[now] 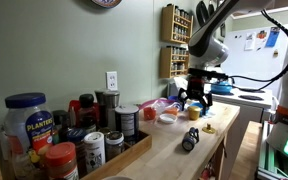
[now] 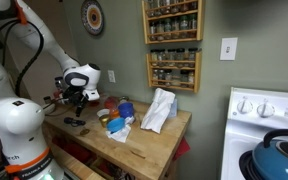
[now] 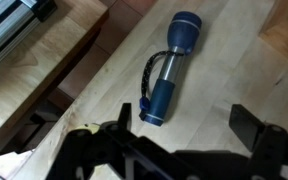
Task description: Put the torch upright
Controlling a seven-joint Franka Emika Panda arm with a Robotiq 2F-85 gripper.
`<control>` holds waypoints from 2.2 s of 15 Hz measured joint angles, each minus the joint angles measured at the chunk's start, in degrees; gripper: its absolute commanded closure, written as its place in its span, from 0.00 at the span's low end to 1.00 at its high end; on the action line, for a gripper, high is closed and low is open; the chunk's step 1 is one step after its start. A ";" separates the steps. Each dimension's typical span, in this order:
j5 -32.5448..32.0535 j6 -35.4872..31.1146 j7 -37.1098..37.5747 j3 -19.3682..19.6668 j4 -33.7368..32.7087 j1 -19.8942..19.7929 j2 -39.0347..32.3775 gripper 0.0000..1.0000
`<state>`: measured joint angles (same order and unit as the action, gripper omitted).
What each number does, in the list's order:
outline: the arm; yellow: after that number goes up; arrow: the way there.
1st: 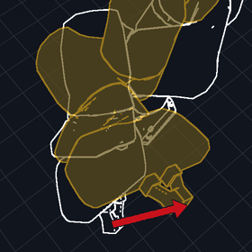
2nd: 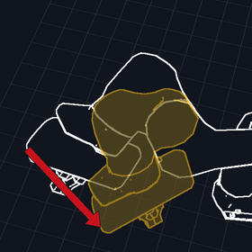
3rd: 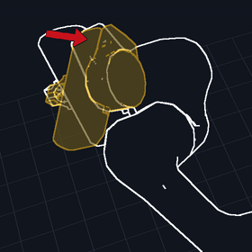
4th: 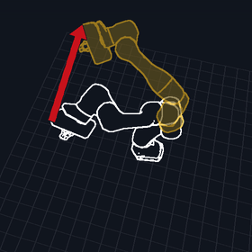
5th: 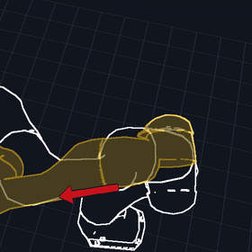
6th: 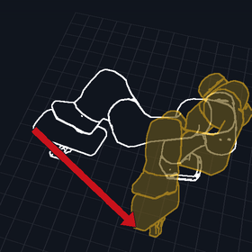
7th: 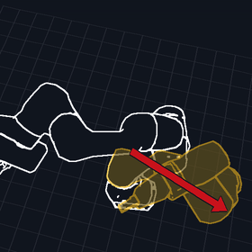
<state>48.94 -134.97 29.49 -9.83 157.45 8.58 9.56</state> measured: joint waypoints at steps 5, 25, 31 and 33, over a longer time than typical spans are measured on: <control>12.07 0.00 -14.35 0.96 -0.11 -0.06 -6.40 0.00; 22.55 -2.43 -14.55 2.63 -3.31 -0.82 -16.19 0.93; 20.85 -2.42 -3.80 2.43 -6.42 -0.25 -15.24 0.93; 17.98 -2.44 2.04 2.08 -7.21 0.31 -13.88 0.93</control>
<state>66.92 -137.42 31.53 -7.75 150.24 8.89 -4.31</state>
